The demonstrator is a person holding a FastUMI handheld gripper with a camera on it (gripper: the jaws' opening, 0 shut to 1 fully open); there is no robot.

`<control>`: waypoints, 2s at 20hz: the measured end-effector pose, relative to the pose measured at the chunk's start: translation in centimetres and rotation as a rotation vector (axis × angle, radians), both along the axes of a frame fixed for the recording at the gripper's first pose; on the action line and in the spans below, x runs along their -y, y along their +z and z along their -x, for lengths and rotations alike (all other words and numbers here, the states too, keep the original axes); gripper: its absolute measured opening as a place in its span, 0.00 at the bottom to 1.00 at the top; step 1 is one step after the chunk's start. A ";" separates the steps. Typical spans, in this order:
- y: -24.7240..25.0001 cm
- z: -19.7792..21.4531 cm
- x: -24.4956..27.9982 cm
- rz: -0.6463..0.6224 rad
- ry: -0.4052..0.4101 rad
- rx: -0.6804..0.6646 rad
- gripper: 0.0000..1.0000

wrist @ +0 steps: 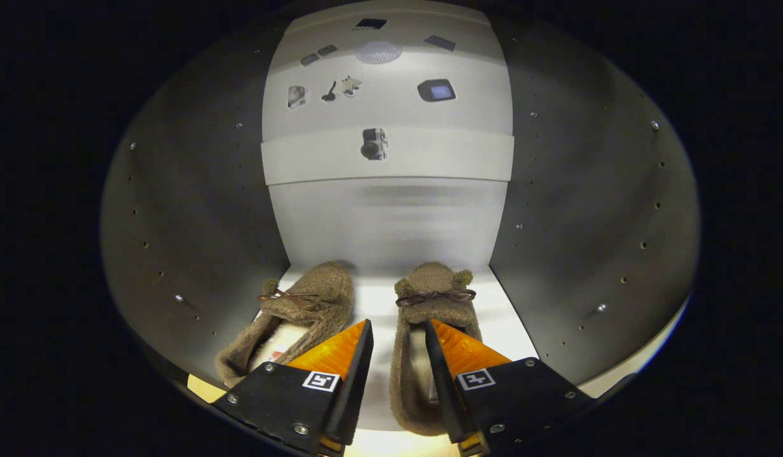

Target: Open the shoe cabinet door, grab the shoes and put them into the shoe cabinet, then close the shoe cabinet door.

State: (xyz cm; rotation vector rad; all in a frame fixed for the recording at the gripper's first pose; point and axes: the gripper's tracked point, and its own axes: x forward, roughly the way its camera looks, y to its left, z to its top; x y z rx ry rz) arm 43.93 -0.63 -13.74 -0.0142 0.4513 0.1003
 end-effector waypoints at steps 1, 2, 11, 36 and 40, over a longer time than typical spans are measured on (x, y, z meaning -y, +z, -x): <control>0.7 0.5 0.0 0.003 -0.002 0.018 0.53; 1.4 1.2 0.0 0.005 -0.003 0.036 0.53; 7.7 10.8 -1.3 -0.026 -0.024 0.197 0.55; 12.9 38.1 1.7 -0.046 -0.126 0.363 0.73; 13.2 41.9 3.9 -0.030 -0.162 0.367 0.74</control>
